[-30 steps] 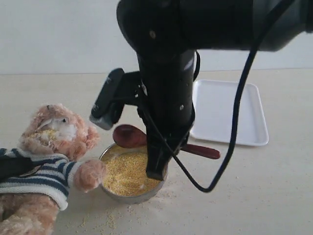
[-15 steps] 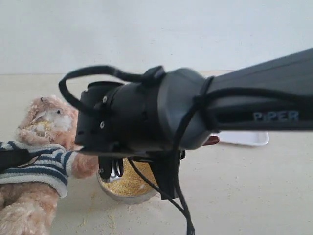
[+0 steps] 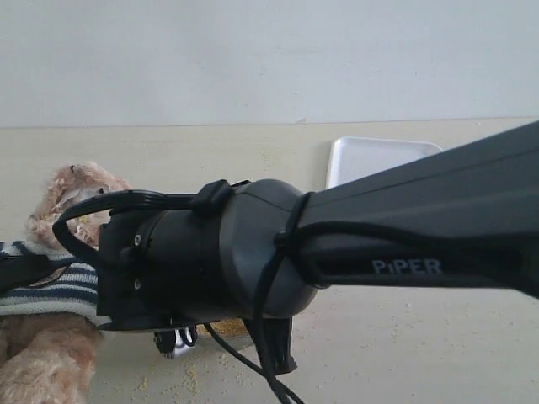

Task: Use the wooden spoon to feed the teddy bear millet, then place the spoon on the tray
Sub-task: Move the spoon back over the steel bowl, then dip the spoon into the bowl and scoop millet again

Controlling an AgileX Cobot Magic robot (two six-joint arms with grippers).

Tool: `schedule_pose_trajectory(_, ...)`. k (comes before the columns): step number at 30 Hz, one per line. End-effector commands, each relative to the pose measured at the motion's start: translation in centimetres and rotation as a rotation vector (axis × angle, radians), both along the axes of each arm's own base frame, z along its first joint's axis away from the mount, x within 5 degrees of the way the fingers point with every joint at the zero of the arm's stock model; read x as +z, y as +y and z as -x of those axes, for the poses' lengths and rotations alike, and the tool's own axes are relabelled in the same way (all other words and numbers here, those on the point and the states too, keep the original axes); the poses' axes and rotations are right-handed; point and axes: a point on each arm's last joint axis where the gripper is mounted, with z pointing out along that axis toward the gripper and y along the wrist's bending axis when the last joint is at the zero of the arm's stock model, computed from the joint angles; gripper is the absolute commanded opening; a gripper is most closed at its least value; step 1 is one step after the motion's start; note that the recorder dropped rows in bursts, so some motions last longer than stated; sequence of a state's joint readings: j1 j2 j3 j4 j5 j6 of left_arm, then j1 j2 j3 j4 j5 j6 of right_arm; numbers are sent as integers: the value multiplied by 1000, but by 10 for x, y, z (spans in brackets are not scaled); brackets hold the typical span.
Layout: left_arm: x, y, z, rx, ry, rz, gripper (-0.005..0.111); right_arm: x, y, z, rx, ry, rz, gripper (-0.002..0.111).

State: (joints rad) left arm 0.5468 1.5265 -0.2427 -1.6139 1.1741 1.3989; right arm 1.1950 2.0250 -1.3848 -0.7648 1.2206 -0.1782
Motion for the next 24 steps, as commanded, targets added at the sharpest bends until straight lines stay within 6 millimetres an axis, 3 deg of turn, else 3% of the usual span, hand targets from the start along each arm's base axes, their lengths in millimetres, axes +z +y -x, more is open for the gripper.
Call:
schedule_pose_trajectory(1, 4, 0, -1, -3, -30, 23, 5, -5, 0, 8, 37, 118, 23, 0)
schedule_pose_trajectory(11, -3, 3, -1, -18, -57, -105, 5, -5, 4, 7, 40, 105, -27, 0)
schedule_pose_trajectory(15, -4, 1, 1, -39, -30, -101, 5, -6, 7, 7, 37, 96, -80, 0)
schedule_pose_trajectory(24, -3, 2, 0, -19, -33, -95, 5, -4, 1, 8, -9, 92, -27, 0)
